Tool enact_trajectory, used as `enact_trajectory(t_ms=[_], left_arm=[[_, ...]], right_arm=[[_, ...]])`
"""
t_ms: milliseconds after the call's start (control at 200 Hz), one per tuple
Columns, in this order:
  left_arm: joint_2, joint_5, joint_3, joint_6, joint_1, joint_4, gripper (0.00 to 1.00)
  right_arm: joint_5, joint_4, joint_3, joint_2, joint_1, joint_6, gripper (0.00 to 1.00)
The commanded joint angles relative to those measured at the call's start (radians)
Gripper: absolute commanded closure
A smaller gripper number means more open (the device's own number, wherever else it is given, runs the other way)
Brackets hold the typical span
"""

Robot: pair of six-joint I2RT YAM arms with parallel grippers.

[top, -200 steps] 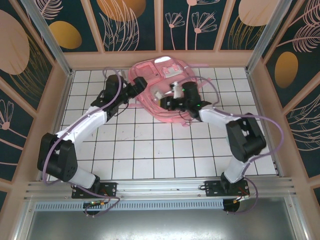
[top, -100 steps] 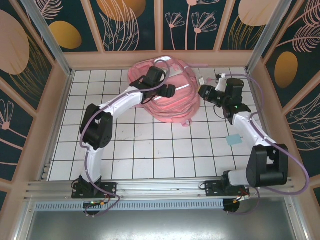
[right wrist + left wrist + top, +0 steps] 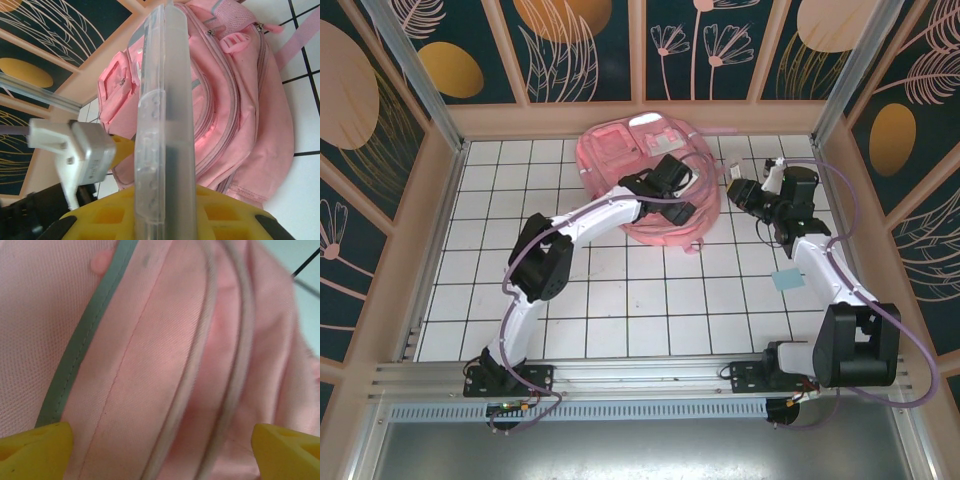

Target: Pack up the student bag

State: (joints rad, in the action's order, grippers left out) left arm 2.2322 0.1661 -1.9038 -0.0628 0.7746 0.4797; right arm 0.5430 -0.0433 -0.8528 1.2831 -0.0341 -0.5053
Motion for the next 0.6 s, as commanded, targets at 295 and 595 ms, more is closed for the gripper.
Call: enact_trajectory(t_ms=[295,595], left_arm=[[0.018,0.126,-0.049,-0.055,-0.009,0.011,0.65],[-0.032,0.040,-0.112,0.010,-0.043,0.032,1.00]], right_arm=[[0.025,0.002,0.009,-0.031,0.006,0.001,0.86],[0.062,-0.019,0.017,-0.019,-0.008,-0.010,0.86]])
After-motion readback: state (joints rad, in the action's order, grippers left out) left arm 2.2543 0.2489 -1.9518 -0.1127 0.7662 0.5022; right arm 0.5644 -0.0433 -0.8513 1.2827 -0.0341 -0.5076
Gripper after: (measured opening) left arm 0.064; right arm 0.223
